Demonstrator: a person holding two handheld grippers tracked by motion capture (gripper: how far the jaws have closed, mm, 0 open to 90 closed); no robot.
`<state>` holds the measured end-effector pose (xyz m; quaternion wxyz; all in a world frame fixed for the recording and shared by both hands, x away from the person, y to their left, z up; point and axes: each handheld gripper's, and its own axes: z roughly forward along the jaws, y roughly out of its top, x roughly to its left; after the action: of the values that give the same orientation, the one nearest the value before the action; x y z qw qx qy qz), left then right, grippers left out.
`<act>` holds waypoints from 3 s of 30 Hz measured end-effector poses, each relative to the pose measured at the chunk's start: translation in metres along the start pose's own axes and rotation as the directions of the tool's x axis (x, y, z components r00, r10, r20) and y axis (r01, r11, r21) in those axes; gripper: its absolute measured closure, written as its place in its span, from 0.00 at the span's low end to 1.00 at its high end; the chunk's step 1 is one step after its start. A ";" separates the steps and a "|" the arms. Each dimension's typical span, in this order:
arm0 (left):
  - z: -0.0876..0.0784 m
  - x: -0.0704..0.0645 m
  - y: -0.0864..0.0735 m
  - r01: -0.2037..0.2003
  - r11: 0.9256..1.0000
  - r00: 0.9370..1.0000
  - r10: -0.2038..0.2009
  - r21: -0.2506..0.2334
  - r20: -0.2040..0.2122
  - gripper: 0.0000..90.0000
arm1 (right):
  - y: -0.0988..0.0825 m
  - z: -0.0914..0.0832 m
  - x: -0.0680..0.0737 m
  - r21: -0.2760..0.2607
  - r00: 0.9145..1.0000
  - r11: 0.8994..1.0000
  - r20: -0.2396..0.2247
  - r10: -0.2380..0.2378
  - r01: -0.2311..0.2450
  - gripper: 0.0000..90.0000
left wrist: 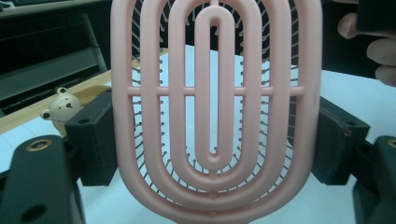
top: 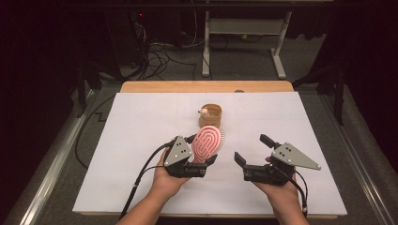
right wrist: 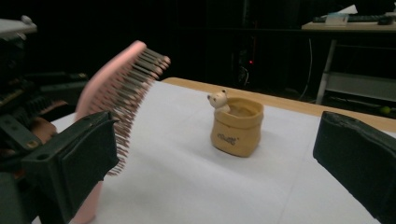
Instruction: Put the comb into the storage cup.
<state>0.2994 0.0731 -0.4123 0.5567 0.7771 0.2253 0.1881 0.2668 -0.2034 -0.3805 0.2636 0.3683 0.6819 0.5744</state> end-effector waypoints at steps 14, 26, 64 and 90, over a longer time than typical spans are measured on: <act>0.003 -0.012 0.002 -0.016 1.000 1.000 0.016 0.001 0.010 0.22 | 0.020 0.025 0.028 -0.003 0.998 1.000 -0.062 -0.025 0.025 0.01; 0.002 -0.013 0.005 -0.022 1.000 1.000 0.022 -0.003 0.016 0.22 | 0.024 0.037 0.035 0.001 0.997 1.000 -0.083 0.001 -0.001 0.07; 0.002 -0.015 0.004 -0.009 1.000 1.000 0.009 -0.002 -0.029 0.22 | 0.015 0.051 0.038 0.098 0.974 0.981 -0.139 0.179 -0.167 0.49; 0.003 -0.016 0.002 -0.001 1.000 0.998 0.001 -0.009 -0.061 0.22 | 0.015 0.059 0.041 0.165 0.959 0.959 -0.132 0.251 -0.229 0.65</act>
<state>0.2883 0.0611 -0.4119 0.5531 0.7686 0.2408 0.2129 0.2918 -0.1348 -0.3755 0.1112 0.4223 0.6908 0.5762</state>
